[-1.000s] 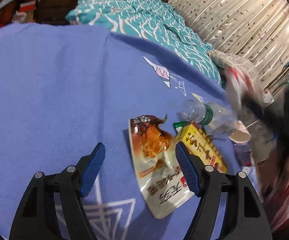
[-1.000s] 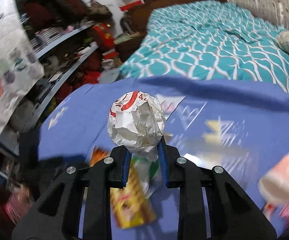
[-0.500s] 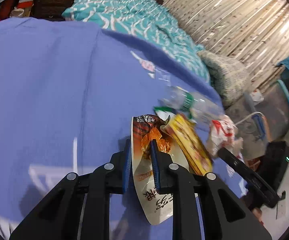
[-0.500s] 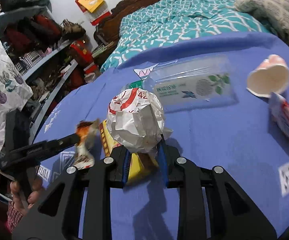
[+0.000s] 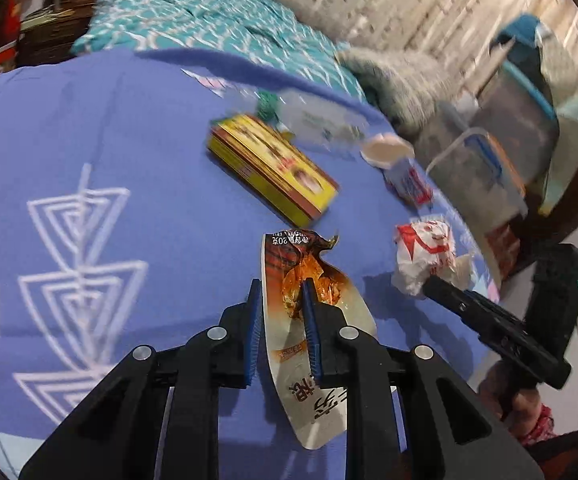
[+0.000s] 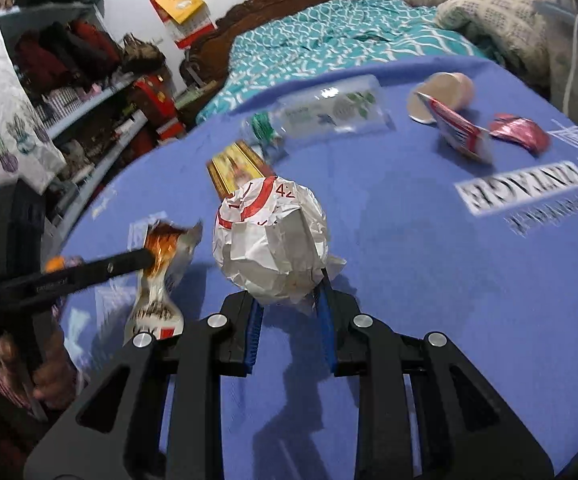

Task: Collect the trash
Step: 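Grasp the orange snack wrapper with the left tool, then carry the wrapper and paper ball to the beige bin and release both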

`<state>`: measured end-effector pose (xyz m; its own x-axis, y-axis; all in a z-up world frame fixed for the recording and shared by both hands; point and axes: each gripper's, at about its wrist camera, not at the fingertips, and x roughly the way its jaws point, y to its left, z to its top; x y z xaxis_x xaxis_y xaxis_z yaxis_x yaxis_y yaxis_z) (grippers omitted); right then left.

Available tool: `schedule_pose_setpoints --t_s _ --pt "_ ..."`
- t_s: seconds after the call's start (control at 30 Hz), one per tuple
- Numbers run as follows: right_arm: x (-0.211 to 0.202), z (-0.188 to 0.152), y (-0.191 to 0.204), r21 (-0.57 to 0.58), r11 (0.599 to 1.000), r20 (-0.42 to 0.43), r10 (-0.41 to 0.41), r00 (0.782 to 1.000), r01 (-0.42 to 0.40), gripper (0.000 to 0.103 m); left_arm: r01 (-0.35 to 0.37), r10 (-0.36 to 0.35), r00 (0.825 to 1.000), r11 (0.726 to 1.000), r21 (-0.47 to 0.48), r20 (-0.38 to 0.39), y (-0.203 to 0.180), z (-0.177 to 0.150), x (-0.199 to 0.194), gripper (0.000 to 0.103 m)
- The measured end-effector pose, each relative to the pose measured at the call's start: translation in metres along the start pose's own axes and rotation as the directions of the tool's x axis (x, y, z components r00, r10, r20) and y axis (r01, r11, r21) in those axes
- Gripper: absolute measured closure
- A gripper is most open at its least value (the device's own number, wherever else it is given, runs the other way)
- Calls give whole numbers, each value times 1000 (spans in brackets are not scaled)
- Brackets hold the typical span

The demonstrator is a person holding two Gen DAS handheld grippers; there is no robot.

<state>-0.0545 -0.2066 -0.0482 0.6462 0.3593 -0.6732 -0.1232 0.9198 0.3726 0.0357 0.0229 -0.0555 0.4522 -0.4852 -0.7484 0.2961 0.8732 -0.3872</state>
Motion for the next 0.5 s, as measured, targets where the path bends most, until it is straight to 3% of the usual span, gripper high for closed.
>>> schedule_pose_setpoints --t_s 0.03,0.07,0.1,0.17,0.23,0.3,0.33,0.4,0.47,0.5 --pt "-3 -4 -2 -3 1000 -1 -16 1000 16 75 -21 21 1000 1000 3 -11 -3 -1 5 59" --pt "-7 -9 -4 -2 1000 -4 -26 1000 26 73 -31 31 999 1000 -3 -16 -3 -2 8 28" --pt "-8 -15 -6 -2 999 -10 -39 999 39 72 -26 26 1000 999 -23 -9 -2 -3 9 19" --pt "-10 -23 -8 1 998 -21 -65 998 65 65 7 -8 1000 999 -53 -18 3 -4 14 20" --pt "-12 -28 -10 8 997 -16 -82 997 82 43 21 -23 999 997 -68 -29 3 -6 18 22" --pt "-17 -30 -11 -4 993 13 -116 993 116 31 -4 3 1000 999 -37 -21 -4 -8 20 23" --pt "-19 -30 -9 -9 992 27 -126 992 126 30 -11 11 1000 1000 -23 -19 -5 -9 20 24" --pt "-22 -27 -9 -15 991 37 -135 990 136 30 -56 57 998 998 29 -8 -16 -11 24 38" --pt "-23 -25 -9 -15 990 40 -140 989 141 29 -84 85 996 993 77 -10 -27 -13 30 64" --pt "-23 -25 -8 -18 990 41 -139 990 139 28 -84 86 996 992 99 -15 -32 -14 33 70"
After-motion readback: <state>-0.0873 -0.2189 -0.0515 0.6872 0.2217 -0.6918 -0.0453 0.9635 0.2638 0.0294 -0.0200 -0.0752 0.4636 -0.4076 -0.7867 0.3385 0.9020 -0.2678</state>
